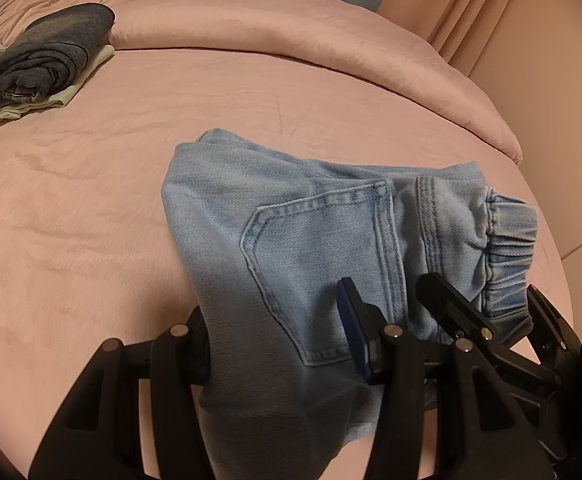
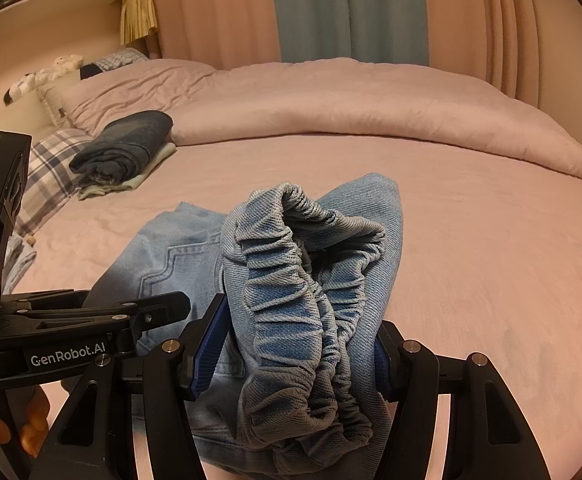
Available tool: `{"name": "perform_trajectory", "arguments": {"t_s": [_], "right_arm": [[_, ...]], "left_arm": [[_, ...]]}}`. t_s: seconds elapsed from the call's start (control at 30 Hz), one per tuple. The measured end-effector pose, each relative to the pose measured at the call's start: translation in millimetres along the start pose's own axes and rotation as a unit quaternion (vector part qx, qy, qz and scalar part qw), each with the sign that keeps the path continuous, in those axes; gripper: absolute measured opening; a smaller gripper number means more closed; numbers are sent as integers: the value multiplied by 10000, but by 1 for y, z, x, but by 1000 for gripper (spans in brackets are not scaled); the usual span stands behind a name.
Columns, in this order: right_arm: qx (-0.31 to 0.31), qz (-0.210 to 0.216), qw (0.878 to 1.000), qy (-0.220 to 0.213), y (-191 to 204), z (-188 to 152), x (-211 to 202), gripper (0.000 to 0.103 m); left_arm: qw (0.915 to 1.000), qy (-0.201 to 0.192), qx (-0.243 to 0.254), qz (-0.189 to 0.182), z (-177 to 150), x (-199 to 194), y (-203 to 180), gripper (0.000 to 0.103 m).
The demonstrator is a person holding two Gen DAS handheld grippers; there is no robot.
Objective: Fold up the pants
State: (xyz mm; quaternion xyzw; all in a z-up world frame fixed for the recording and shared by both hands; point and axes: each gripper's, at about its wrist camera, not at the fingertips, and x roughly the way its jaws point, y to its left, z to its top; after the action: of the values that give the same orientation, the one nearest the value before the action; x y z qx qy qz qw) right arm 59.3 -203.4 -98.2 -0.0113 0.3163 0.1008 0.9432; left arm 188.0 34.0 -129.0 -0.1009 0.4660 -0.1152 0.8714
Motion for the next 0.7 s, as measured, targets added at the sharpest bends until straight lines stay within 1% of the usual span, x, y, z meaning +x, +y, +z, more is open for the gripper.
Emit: {"name": "perform_trajectory", "arguments": {"t_s": [0.37, 0.7], "right_arm": [[19, -63, 10000, -31, 3, 3, 5, 64], [57, -115, 9998, -125, 0, 13, 10, 63]], "left_arm": [[10000, -21, 57, -32, 2, 1, -1, 49], [9999, -76, 118, -68, 3, -1, -1, 49]]}}
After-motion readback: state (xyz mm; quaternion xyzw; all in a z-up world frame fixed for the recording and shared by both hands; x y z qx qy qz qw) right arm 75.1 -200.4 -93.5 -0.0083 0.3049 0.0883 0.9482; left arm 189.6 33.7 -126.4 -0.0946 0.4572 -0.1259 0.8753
